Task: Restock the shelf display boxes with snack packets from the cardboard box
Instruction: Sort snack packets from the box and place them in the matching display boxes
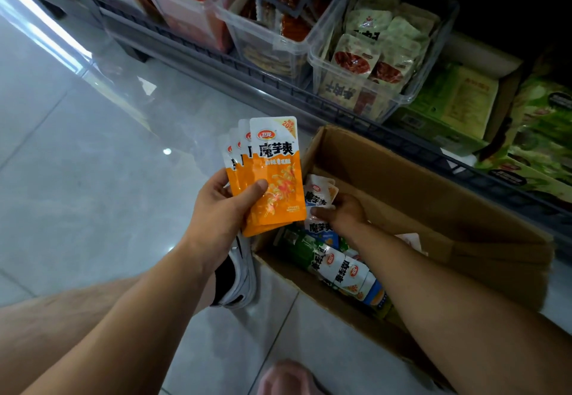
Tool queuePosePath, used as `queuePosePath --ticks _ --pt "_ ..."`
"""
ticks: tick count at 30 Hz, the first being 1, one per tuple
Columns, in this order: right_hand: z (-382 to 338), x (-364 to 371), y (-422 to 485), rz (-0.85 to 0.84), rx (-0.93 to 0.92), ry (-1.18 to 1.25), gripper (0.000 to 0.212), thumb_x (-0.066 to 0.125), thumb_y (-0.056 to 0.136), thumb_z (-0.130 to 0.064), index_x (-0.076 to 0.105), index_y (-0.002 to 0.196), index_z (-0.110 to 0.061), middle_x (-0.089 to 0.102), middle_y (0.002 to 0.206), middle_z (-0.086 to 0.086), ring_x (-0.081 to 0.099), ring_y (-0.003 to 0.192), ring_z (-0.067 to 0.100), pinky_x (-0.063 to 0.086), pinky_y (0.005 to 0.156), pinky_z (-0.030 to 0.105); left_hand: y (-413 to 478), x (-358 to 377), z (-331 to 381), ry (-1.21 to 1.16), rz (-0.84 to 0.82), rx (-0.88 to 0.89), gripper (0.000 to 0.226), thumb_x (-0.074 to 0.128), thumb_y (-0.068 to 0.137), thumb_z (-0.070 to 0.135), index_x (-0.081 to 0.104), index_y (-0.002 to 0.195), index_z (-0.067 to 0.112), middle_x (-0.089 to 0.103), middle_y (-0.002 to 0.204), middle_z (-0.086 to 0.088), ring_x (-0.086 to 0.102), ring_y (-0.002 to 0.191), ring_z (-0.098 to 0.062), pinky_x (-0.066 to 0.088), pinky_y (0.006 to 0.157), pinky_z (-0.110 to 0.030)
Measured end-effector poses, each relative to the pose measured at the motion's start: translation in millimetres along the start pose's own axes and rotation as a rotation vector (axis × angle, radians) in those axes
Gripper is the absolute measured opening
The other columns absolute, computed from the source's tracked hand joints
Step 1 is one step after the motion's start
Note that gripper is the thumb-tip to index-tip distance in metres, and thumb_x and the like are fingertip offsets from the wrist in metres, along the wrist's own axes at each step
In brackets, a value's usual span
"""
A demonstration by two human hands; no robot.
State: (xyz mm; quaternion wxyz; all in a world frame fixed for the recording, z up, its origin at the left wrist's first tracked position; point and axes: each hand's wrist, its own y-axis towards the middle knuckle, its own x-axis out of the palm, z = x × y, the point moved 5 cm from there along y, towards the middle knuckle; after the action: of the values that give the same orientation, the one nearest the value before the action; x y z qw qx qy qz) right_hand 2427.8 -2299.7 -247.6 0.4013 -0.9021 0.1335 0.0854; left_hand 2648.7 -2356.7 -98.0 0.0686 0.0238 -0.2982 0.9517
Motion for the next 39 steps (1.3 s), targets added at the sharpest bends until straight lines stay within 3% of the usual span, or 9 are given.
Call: queuePosePath --ticks 6,11,16,19,21,24,28,34,39 --pt "20.0 -41.2 -7.8 0.077 0.071 -0.126 0.041 0.078 0.087 -0.014 0.063 0.124 -0.008 0.068 0.118 0.009 0.063 0.099 0.025 0.048 0.081 0.032 4.0 4.3 0.6 0.005 -0.007 0.006 0.033 0.075 0.091 0.017 0.064 0.123 0.023 0.078 0.112 0.0 0.077 0.095 -0.022 0.064 0.071 -0.035" --pt "52.9 -89.0 -24.2 0.304 0.143 -0.235 0.04 0.078 0.086 -0.017 0.063 0.122 -0.01 0.068 0.125 0.014 0.064 0.114 0.033 0.053 0.096 0.043 4.4 7.3 2.8 0.006 -0.019 0.011 0.033 0.074 0.092 0.017 0.064 0.122 0.024 0.077 0.113 0.0 0.077 0.096 -0.022 0.063 0.069 -0.032" --pt "31.0 -78.9 -48.7 0.513 -0.119 -0.702 0.062 0.074 0.085 -0.034 0.045 0.135 -0.012 0.044 0.136 0.014 0.039 0.13 0.036 0.041 0.103 0.045 5.3 9.8 5.0 0.009 -0.019 0.028 0.03 0.073 0.092 0.016 0.064 0.12 0.024 0.077 0.113 0.0 0.077 0.097 -0.021 0.064 0.071 -0.032" --pt "7.7 -31.6 -44.0 0.106 -0.435 -0.832 0.052 0.058 0.093 -0.049 0.053 0.137 -0.022 0.037 0.153 0.007 0.023 0.144 0.036 0.028 0.115 0.047 5.4 10.4 4.2 0.003 -0.013 0.024 0.03 0.073 0.093 0.016 0.064 0.12 0.022 0.078 0.113 -0.001 0.077 0.097 -0.023 0.064 0.074 -0.036" --pt "11.7 -8.6 -38.8 -0.2 -0.429 -1.011 0.074 0.05 0.09 -0.068 0.035 0.153 -0.033 0.008 0.168 -0.001 -0.004 0.153 0.03 0.006 0.123 0.053 5.5 9.5 2.5 -0.004 -0.012 0.018 0.031 0.073 0.093 0.016 0.064 0.122 0.021 0.078 0.113 -0.001 0.077 0.098 -0.023 0.064 0.078 -0.039" --pt "28.8 -11.0 -34.7 -0.315 -0.384 -1.207 0.102 0.058 0.082 -0.074 0.007 0.16 -0.034 -0.019 0.166 -0.004 -0.021 0.152 0.028 -0.01 0.122 0.055 4.5 8.2 2.1 0.007 -0.015 0.019 0.035 0.072 0.093 0.016 0.063 0.126 0.019 0.078 0.113 -0.001 0.077 0.099 -0.023 0.064 0.08 -0.04" --pt "56.9 -57.6 -39.6 -0.228 -0.326 -1.203 0.099 0.062 0.085 -0.066 0.008 0.16 -0.03 -0.012 0.168 -0.002 -0.013 0.154 0.028 -0.006 0.124 0.045 4.0 9.8 3.0 0.018 -0.023 0.029 0.034 0.072 0.093 0.017 0.063 0.126 0.02 0.077 0.114 0.0 0.077 0.097 -0.021 0.065 0.075 -0.035" --pt "50.8 -109.0 -60.9 0.082 -0.36 -0.758 0.05 0.074 0.087 -0.04 0.062 0.131 -0.019 0.053 0.145 0.006 0.04 0.138 0.025 0.032 0.111 0.031 -4.2 14.9 13.5 0.045 -0.001 0.058 0.032 0.073 0.093 0.017 0.062 0.123 0.024 0.075 0.113 0.003 0.077 0.092 -0.015 0.061 0.064 -0.025" --pt "45.6 -89.7 -97.7 -0.145 -0.188 -0.676 0.02 0.08 0.084 -0.032 0.07 0.098 -0.023 0.07 0.102 -0.001 0.065 0.095 0.015 0.053 0.086 0.03 -21.5 20.6 23.9 0.044 -0.001 0.068 0.037 0.072 0.094 0.015 0.06 0.128 0.02 0.073 0.114 0.002 0.075 0.093 -0.013 0.062 0.063 -0.025"
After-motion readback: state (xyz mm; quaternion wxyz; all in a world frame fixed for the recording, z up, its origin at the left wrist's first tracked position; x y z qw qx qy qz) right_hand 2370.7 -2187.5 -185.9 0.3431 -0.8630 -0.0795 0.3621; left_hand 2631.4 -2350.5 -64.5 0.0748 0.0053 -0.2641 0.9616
